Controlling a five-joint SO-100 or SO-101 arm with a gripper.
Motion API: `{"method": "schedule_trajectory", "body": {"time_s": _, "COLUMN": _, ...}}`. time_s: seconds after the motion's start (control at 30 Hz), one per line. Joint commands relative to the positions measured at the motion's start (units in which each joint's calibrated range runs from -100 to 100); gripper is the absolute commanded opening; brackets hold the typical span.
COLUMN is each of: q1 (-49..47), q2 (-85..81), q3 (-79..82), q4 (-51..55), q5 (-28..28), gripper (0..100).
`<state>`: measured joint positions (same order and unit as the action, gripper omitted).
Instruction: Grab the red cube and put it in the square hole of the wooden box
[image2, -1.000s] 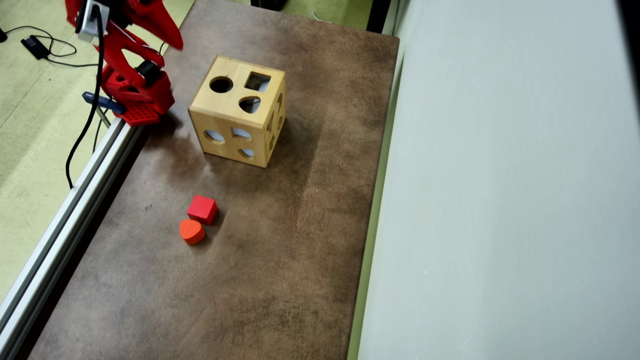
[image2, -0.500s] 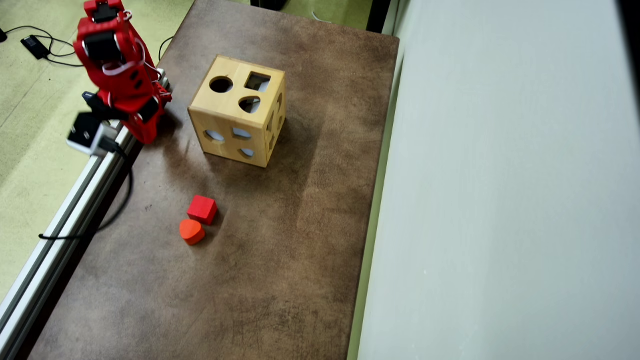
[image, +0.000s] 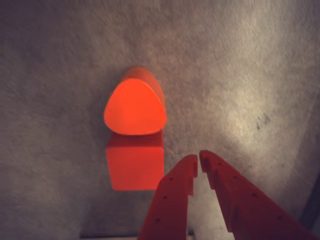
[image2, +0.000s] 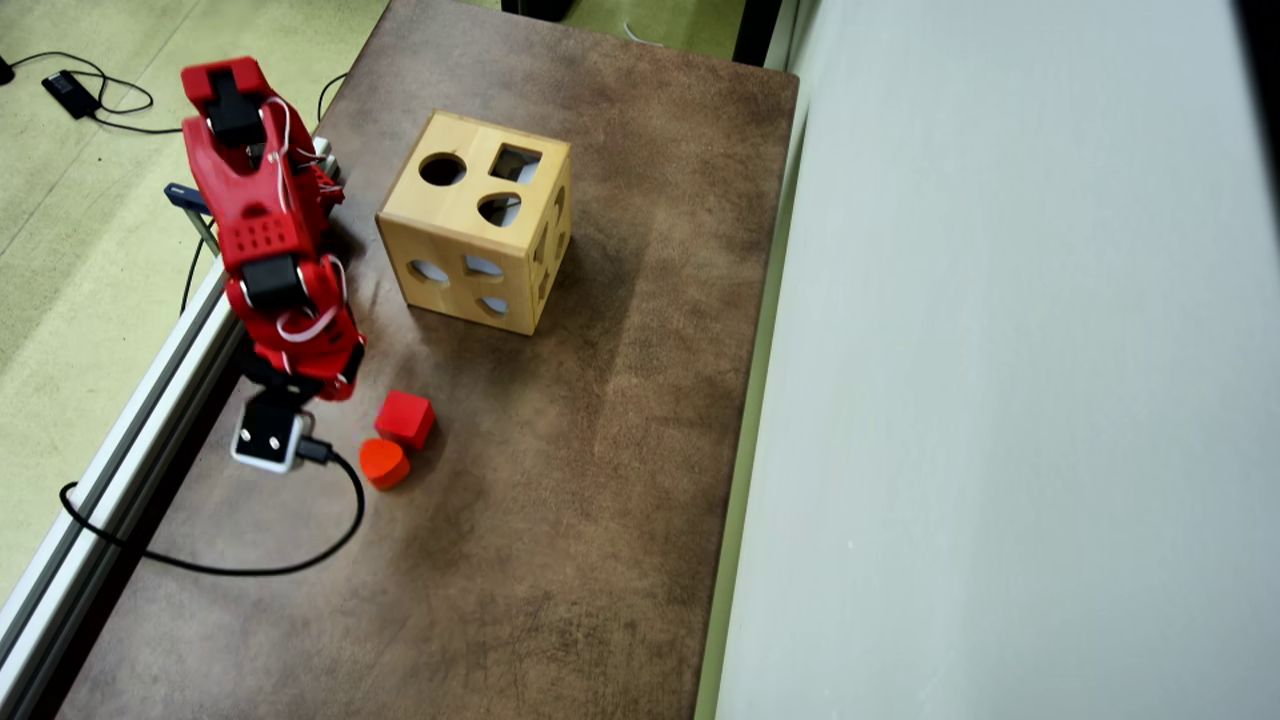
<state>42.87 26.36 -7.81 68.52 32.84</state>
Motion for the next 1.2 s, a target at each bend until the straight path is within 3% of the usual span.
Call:
{"method": "schedule_trajectory", "body": {"time_s": 0.0, "q1": -0.97, "q2": -0.67, "q3": -2.21, "q4": -0.69, "q5": 0.39, "gripper": 2}}
{"method": "schedule_trajectory", "body": {"time_s": 0.47, "q1": -5.72, "q2": -0.84, "q3": -3.73, "q4": -0.61, "q5": -0.10, "gripper": 3}}
{"method": "schedule_trajectory", "body": {"time_s": 0.83, "q1": -3.64, "q2": -0.67, "q3": -3.73, "q4": 0.27, "q5": 0.00, "gripper": 37}}
{"method": "schedule_trajectory", "body": {"time_s": 1.17, "q1": -3.34, "q2": 4.34, "q3": -4.18, "q4": 3.81, "q5": -0.05, "gripper": 39}}
